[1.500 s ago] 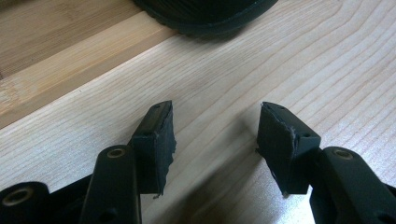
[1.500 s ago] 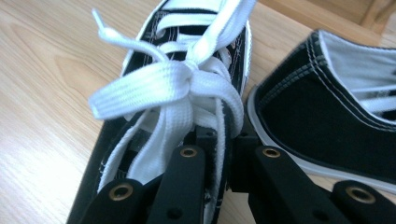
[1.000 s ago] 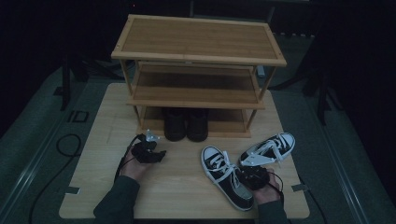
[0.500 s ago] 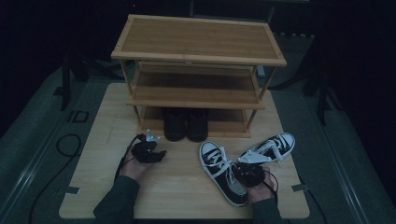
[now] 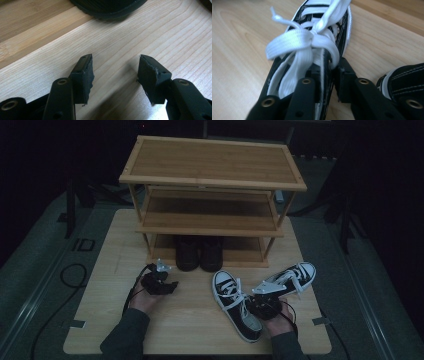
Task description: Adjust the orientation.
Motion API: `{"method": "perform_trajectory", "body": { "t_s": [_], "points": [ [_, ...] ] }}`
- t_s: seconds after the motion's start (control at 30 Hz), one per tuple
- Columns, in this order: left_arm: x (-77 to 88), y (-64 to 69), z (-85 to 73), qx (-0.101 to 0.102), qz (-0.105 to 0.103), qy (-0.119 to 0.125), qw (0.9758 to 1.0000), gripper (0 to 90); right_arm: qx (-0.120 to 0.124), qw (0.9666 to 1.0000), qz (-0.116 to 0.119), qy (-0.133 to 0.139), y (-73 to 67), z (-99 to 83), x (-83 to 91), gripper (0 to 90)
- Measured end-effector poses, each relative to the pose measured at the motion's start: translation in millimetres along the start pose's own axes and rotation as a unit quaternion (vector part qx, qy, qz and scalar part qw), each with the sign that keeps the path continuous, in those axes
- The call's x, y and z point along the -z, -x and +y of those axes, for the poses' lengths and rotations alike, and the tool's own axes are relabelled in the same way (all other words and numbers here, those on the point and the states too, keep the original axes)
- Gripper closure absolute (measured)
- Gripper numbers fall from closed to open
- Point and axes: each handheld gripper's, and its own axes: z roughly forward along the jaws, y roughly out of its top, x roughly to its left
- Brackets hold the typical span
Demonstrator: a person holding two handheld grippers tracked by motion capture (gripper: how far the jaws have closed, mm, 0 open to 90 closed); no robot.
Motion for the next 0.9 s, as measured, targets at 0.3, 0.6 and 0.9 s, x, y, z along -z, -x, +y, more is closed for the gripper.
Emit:
{"method": "perform_trajectory", "body": {
  "t_s": [0.3, 0.6, 0.9],
  "points": [
    [-0.2, 0.2, -0.2, 0.002, -0.001, 0.001, 1.0, 46.5, 0.014, 0.9997, 0.017, -0.012, -2.0, 1.2, 16.8, 63.5],
    [-0.3, 0.5, -0.3, 0.003, -0.001, 0.003, 1.0, 46.6, 0.033, 0.9991, 0.025, -0.009, -1.6, 5.4, 41.8, 57.8],
    [-0.1, 0.4, -0.4, 0.0, -0.001, 0.002, 1.0, 46.5, 0.018, 0.9996, 0.014, 0.016, 15.1, 12.5, 57.8, 57.5]
  ]
}}
